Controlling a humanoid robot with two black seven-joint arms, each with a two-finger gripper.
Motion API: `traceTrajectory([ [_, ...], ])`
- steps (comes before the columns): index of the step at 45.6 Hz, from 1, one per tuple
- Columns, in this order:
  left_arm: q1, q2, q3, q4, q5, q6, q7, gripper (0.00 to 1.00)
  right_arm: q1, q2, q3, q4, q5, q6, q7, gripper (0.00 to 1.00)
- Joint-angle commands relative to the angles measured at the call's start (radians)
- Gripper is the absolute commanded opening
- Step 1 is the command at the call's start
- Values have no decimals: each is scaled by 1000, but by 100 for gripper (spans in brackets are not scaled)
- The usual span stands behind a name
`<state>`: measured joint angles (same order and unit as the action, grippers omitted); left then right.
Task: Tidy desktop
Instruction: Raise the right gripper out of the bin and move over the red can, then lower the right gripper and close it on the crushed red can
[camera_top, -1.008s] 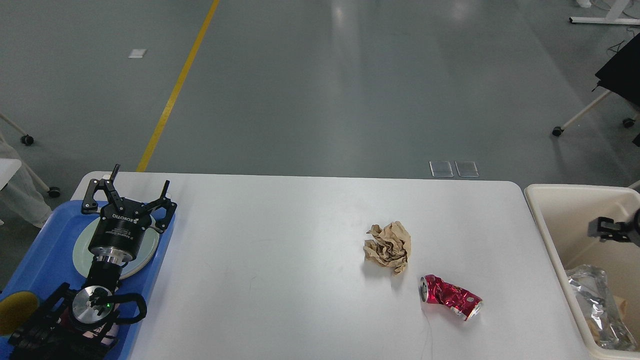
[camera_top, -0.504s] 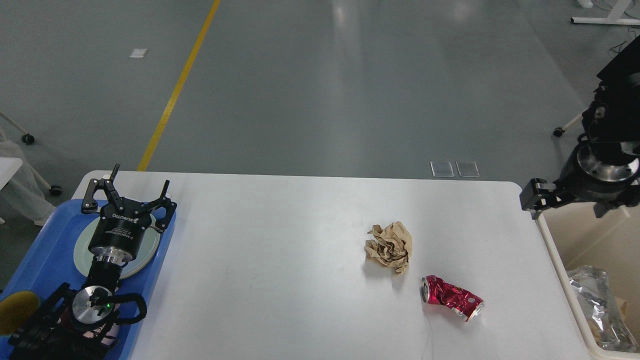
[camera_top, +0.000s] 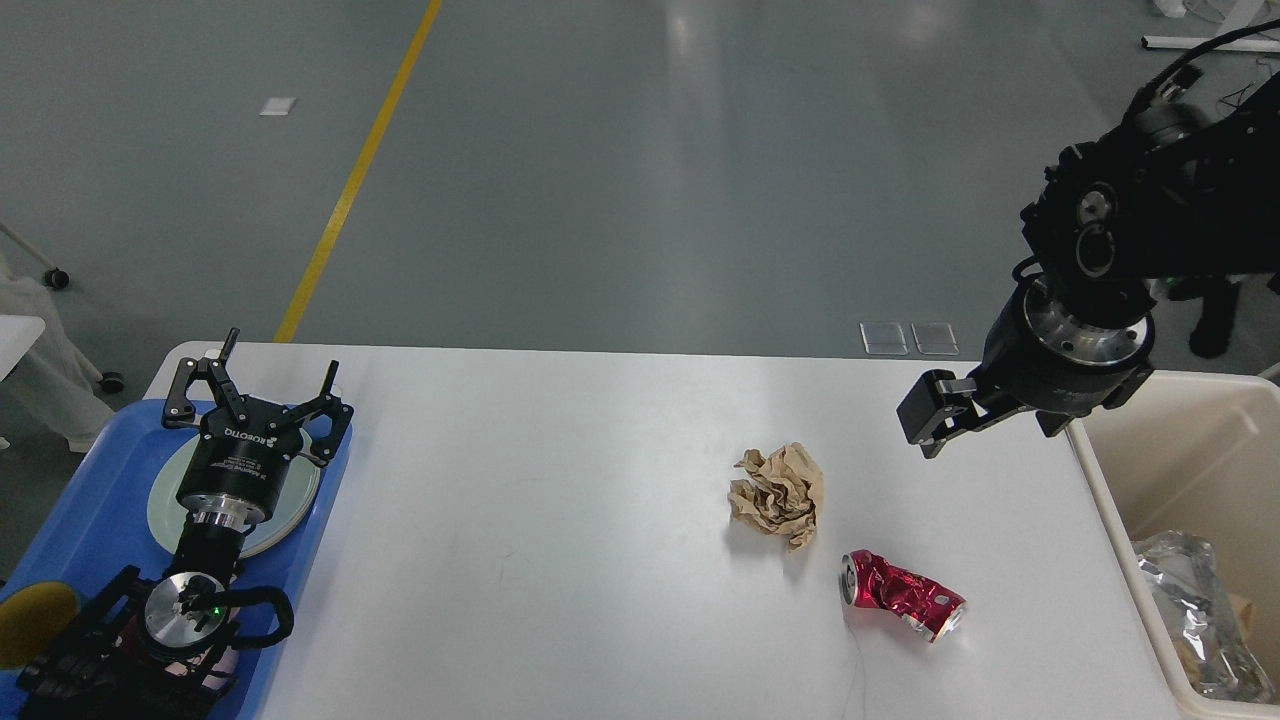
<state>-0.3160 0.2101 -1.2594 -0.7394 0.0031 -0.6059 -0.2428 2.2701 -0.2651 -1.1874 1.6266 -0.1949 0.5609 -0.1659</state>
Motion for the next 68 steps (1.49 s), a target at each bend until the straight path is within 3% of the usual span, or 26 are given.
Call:
traceTrajectory([
  [1, 0, 0, 0, 0, 0, 0, 0, 97, -72, 3, 9, -11, 0, -27, 3, 100],
  [14, 0, 0, 0, 0, 0, 0, 0, 97, -196, 18, 51, -51, -15, -62, 6, 100],
  [22, 0, 0, 0, 0, 0, 0, 0, 97, -374, 105, 58, -100, -168, -174, 23, 99],
  [25, 0, 0, 0, 0, 0, 0, 0, 97, -440, 124, 77, -111, -317, -217, 64, 98],
  [30, 0, 0, 0, 0, 0, 0, 0, 97, -504, 138, 77, -129, -533, -280, 184, 96],
  [32, 0, 0, 0, 0, 0, 0, 0, 97, -529, 145, 75, -131, -587, -305, 203, 94],
  [38, 0, 0, 0, 0, 0, 0, 0, 97, -639, 176, 60, -220, -679, -395, 195, 94],
  [48, 0, 0, 0, 0, 0, 0, 0, 97, -800, 196, 35, -401, -716, -395, 177, 94],
  [68, 0, 0, 0, 0, 0, 0, 0, 97, -923, 213, 17, -510, -761, -392, 175, 95],
])
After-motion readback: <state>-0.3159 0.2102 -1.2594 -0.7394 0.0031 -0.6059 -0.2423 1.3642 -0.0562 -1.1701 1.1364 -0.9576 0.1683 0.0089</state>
